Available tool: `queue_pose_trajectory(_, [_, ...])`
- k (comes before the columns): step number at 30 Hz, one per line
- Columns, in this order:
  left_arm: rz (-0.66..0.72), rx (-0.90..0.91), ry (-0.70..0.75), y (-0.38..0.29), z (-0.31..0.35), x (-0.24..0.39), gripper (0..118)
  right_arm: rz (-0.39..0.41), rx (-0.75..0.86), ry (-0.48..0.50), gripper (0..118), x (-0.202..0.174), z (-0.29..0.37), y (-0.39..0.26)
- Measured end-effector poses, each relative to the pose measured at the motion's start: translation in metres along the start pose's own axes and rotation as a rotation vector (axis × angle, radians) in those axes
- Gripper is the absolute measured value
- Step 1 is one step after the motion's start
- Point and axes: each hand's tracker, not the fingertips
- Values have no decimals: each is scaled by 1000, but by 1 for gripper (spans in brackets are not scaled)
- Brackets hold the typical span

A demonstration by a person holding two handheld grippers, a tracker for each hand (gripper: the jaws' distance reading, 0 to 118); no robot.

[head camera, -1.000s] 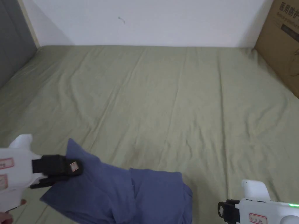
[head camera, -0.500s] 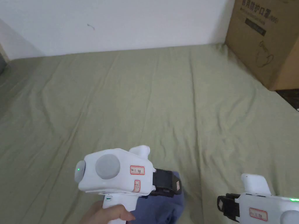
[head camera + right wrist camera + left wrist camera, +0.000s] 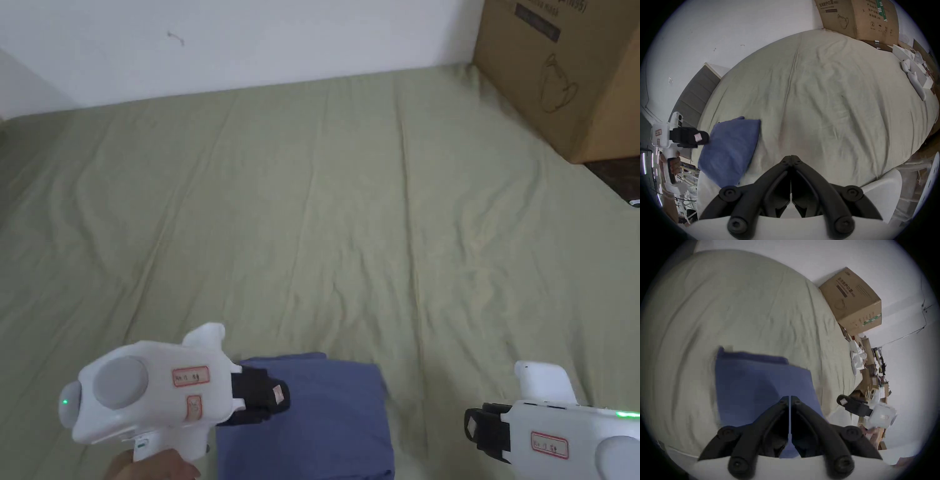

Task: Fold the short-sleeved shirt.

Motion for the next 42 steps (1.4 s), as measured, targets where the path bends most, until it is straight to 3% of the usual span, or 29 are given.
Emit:
queue_pose_trajectory(8, [-3,-148,-30,-49,-80,36,0,8,5,2,0,-3,3,2])
queue_pose_trajectory(14, [-115,-188,-54,-54,-108,69,0,17,6,-16,0,-2,10,3])
queue_pose_trajectory(18, [-91,-134,-130,-45,-76,64,0,20,11,-4,0,-8,14,7])
queue_pose_trajectory(22, [-66,17,-167,-32,-10,36,0,108,4,20,0,-34,11,19])
queue_pose_trajectory(29, [91,197,-181,-43,89,-58,1,219,-78,242,0,-111,-31,36])
queue_pose_trajectory(33, [143,255,-257,-70,109,-90,1,319,-228,205,0,-149,-81,26])
queue_pose_trajectory(35, [195,283,-272,-79,108,-97,6,380,-252,112,0,-158,-102,18])
queue_pose_trajectory(37, [229,294,-272,-82,102,-106,8,354,-240,121,0,-162,-100,19])
queue_pose_trajectory(38, [219,278,-269,-82,98,-110,20,346,-240,114,0,-163,-94,22])
queue_pose_trajectory(39, [220,246,-280,-78,90,-118,44,361,-236,115,0,-164,-91,23])
queue_pose_trajectory(41, [197,127,-324,-71,66,-121,113,400,-241,108,0,-164,-89,22])
queue_pose_trajectory(42, [198,95,-323,-67,54,-120,118,396,-240,109,0,-163,-90,21])
